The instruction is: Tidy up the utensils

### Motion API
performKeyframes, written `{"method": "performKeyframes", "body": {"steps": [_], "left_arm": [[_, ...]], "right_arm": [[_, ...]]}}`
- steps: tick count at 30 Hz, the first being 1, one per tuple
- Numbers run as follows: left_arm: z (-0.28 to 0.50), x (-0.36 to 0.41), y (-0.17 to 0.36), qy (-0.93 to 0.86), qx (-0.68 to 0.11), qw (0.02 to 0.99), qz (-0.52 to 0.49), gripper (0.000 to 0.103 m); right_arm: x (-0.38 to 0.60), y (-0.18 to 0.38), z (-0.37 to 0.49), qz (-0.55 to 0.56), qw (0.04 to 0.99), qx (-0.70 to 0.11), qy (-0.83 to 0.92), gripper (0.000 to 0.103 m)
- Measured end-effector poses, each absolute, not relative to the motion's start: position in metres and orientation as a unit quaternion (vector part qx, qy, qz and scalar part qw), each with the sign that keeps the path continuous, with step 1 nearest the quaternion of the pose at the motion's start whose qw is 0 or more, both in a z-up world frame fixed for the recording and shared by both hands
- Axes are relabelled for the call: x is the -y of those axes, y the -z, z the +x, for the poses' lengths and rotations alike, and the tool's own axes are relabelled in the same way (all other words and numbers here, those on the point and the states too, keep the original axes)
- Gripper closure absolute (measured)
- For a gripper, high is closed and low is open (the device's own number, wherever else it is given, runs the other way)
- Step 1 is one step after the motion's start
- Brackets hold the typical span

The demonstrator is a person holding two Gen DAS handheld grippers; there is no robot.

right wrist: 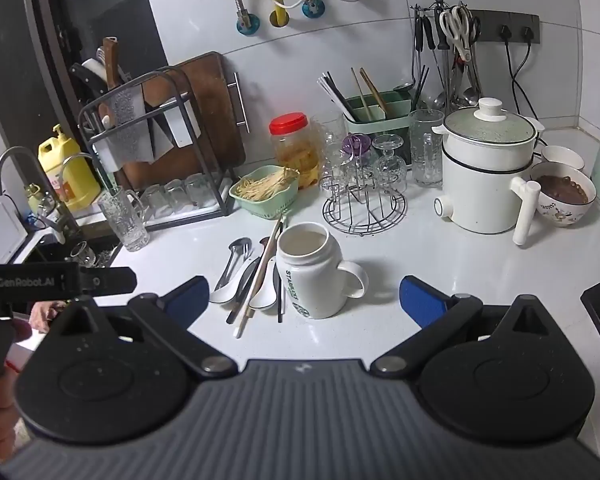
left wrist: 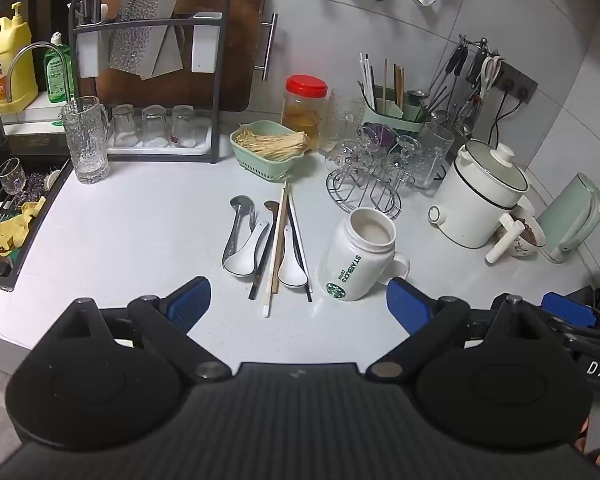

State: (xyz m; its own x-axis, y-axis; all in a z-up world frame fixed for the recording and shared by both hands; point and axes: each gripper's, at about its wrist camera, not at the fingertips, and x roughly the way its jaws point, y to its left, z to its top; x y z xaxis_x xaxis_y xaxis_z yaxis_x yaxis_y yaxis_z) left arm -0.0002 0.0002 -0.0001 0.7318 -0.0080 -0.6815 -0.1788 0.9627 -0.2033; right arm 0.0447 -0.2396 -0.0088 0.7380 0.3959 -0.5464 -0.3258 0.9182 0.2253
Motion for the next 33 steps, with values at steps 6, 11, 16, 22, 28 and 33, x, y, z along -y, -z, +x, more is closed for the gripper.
{"method": "performKeyframes", "body": {"steps": [6,11,16,22,28,33], "left_arm": [[-0.002,-0.003,-0.001,-0.039,-0.358,0.924,-0.126,0.006],[-0.009,0.006,0.001,-0.037,-0.353,0.928,-0.117,0.006],[-0.011,0.007,0.003,-0.039,-0.355,0.927,-0.116,0.006],[-0.018,0.005,0.002,-0.036,-0.358,0.926,-0.113,0.006],[-0.022,0.008,0.002,-0.034,-0.356,0.927,-0.116,0.006],[-0.025,0.010,0.002,-0.032,-0.361,0.925,-0.113,0.006]], "right_arm": [[0.241,0.009,0.039,0.048,0.932,-0.303,-0.192,0.000],[0.244,0.004,0.038,0.048,0.934,-0.298,-0.193,0.000],[0.240,0.009,0.029,0.051,0.935,-0.293,-0.193,0.000],[0.241,0.010,0.024,0.051,0.935,-0.292,-0.193,0.000],[0.245,0.010,0.018,0.052,0.936,-0.292,-0.190,0.000],[0.245,0.011,0.012,0.055,0.935,-0.293,-0.191,0.000]]}}
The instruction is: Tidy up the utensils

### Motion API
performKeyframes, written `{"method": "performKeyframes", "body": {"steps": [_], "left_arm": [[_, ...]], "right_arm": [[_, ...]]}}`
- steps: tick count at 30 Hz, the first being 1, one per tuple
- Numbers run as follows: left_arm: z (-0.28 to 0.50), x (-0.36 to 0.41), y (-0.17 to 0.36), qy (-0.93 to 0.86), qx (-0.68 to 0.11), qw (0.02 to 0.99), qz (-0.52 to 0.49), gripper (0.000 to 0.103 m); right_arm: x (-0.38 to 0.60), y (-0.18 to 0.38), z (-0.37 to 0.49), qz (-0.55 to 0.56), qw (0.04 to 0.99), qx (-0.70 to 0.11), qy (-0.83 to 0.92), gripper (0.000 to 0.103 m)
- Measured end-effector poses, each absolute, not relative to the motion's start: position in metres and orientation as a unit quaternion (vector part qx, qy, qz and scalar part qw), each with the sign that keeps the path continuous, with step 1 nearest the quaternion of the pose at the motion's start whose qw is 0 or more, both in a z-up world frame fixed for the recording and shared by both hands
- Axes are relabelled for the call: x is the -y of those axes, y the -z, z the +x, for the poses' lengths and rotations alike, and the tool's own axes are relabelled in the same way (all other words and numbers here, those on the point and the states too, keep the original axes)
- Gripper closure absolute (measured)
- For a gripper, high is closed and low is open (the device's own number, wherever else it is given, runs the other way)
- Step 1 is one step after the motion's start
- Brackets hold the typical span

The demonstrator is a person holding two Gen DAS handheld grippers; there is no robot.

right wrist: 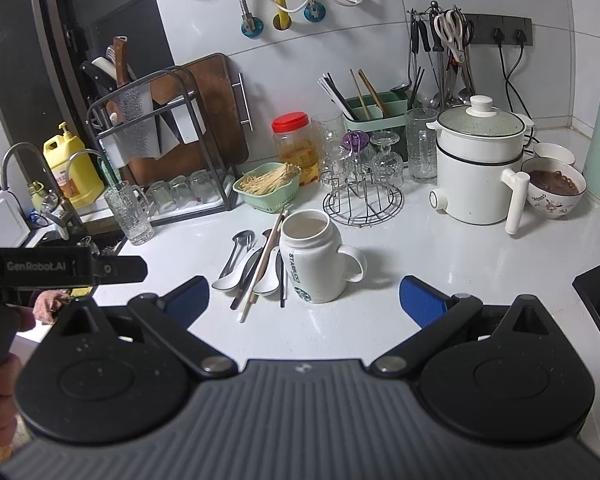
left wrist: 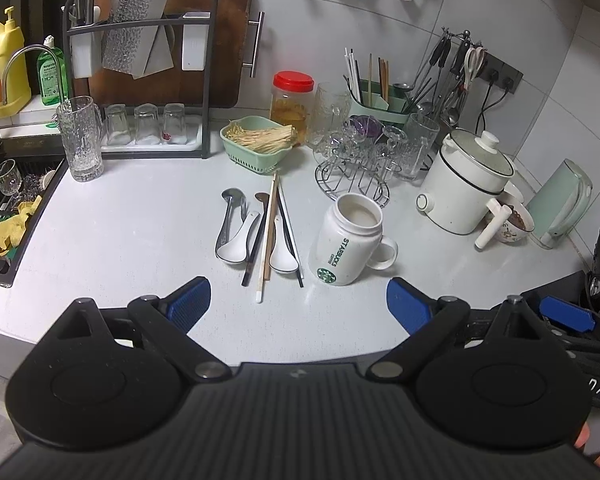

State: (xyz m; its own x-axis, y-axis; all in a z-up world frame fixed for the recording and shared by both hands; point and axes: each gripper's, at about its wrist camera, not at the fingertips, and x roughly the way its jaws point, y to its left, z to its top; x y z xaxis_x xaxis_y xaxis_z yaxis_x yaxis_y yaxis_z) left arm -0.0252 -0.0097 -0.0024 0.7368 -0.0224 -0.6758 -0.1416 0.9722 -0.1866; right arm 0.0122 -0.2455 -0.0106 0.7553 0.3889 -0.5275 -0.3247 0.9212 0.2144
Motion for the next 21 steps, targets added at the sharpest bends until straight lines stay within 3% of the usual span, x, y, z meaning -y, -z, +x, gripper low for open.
{"method": "performKeyframes", "body": {"steps": [21], "left_arm": [[-0.038,0.008,0.006,-0.032,-0.360,0.925,-0.115,0.006]], "right_arm": [[0.242,0.011,-0.001,0.052,0.940,-0.281,-0.188,0.000]]}}
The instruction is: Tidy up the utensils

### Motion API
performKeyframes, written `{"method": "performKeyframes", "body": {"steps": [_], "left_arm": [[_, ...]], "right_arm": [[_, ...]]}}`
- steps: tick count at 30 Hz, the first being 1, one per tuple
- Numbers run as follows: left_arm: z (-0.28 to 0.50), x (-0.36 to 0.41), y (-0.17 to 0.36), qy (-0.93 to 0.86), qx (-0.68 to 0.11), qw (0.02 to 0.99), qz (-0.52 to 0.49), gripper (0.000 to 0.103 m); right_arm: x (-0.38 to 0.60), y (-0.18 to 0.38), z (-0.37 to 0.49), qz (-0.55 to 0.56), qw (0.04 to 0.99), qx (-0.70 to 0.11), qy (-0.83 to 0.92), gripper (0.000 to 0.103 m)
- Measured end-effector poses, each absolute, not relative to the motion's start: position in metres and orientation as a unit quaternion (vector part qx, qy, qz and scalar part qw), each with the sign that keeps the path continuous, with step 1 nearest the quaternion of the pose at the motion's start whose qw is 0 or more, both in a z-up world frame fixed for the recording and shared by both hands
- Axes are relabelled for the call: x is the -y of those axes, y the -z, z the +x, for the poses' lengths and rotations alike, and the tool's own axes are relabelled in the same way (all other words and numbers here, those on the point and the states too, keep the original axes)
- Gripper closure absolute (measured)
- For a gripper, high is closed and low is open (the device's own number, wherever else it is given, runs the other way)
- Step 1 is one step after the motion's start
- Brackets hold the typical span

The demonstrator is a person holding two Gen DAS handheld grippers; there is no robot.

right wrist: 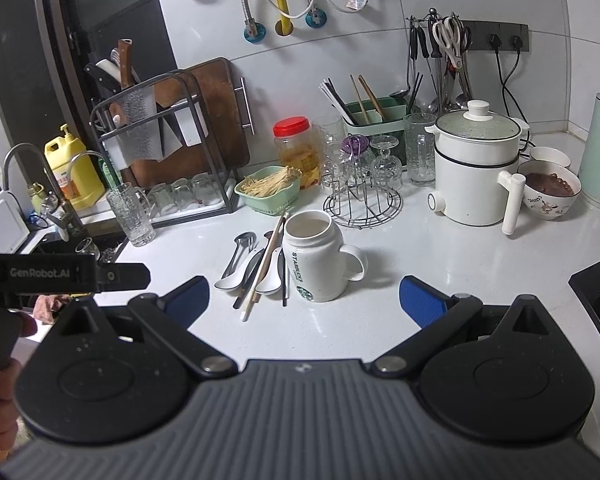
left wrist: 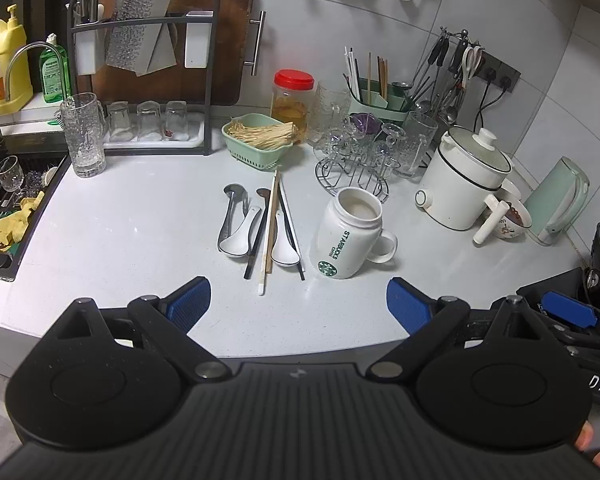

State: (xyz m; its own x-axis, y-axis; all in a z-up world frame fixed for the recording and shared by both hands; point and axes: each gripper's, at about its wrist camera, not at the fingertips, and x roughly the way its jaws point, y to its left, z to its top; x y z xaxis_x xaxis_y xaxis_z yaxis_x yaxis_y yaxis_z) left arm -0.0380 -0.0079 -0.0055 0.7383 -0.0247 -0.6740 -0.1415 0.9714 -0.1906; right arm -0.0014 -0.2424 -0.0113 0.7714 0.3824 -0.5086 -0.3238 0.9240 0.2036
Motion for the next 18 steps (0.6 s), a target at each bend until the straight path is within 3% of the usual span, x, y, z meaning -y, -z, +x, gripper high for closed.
{"method": "performKeyframes", "body": {"steps": [18], "left_arm": [[-0.044,-0.002,0.003,-0.041,-0.355,0.927,-0.113,0.006]], "right_arm": [[0.245,0.013,-0.004,0.058,0.940,-0.282,-0.183,0.000]]}}
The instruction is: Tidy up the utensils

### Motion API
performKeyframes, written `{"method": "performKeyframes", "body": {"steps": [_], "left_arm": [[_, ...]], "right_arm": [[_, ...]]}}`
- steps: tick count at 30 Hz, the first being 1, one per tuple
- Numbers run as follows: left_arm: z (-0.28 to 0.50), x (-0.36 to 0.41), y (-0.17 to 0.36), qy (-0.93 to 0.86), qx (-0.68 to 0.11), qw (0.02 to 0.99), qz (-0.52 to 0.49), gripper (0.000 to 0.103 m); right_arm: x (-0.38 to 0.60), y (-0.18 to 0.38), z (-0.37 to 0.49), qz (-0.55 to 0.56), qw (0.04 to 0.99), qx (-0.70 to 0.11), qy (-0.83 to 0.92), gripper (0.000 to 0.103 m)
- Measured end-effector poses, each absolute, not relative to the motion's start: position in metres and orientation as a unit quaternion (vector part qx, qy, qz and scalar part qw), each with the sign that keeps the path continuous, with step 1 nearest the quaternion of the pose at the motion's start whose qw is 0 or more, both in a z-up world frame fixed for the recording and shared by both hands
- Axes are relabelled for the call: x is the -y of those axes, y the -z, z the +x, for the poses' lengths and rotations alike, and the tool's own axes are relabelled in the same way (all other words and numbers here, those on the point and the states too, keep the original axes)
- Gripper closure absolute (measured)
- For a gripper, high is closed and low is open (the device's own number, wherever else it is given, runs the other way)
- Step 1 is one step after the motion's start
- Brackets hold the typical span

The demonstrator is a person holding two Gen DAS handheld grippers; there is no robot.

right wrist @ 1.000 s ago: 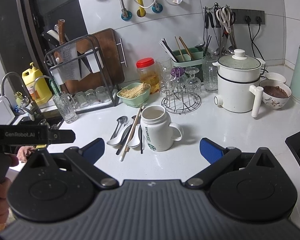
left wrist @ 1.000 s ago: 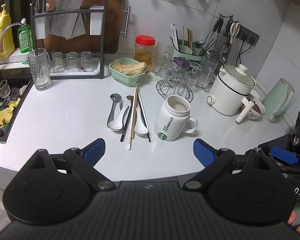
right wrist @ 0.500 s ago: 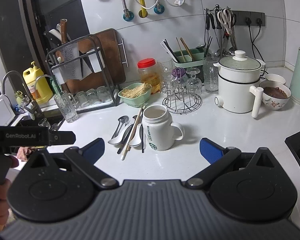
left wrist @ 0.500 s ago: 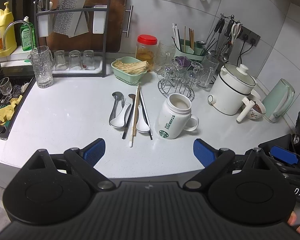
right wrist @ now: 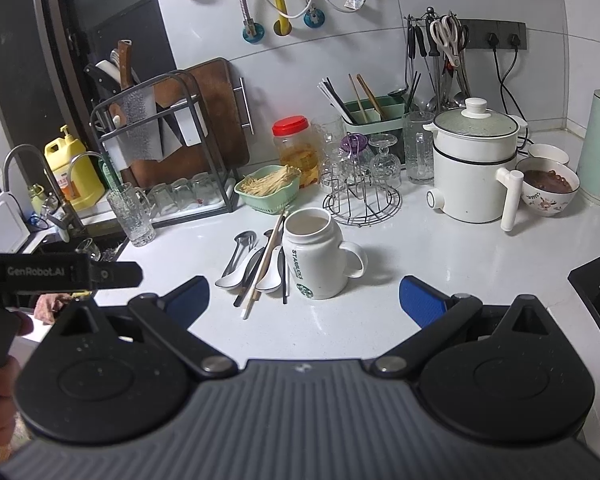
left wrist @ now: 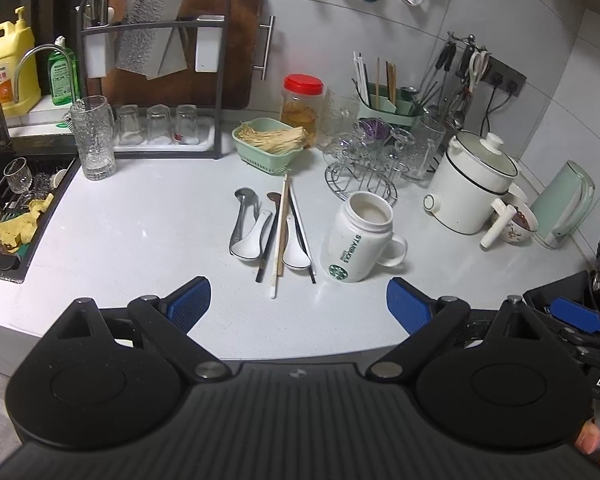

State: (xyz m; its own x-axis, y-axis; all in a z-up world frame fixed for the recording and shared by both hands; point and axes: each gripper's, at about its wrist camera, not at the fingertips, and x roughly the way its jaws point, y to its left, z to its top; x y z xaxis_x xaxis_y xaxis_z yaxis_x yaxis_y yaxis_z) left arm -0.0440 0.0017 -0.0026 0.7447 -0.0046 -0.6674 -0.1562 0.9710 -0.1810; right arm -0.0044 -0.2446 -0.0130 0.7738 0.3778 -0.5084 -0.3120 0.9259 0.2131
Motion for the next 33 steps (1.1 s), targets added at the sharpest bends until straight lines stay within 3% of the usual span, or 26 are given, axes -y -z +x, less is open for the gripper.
{"method": "performKeyframes", "body": {"steps": [33], "left_arm": [[-0.019,-0.012,0.028,-0.038,-0.367,0.919,-0.141,0.006]], "right_arm": [[0.242,0.035,0.006,0.051,0.944,-0.271,-0.179,0.000]]}}
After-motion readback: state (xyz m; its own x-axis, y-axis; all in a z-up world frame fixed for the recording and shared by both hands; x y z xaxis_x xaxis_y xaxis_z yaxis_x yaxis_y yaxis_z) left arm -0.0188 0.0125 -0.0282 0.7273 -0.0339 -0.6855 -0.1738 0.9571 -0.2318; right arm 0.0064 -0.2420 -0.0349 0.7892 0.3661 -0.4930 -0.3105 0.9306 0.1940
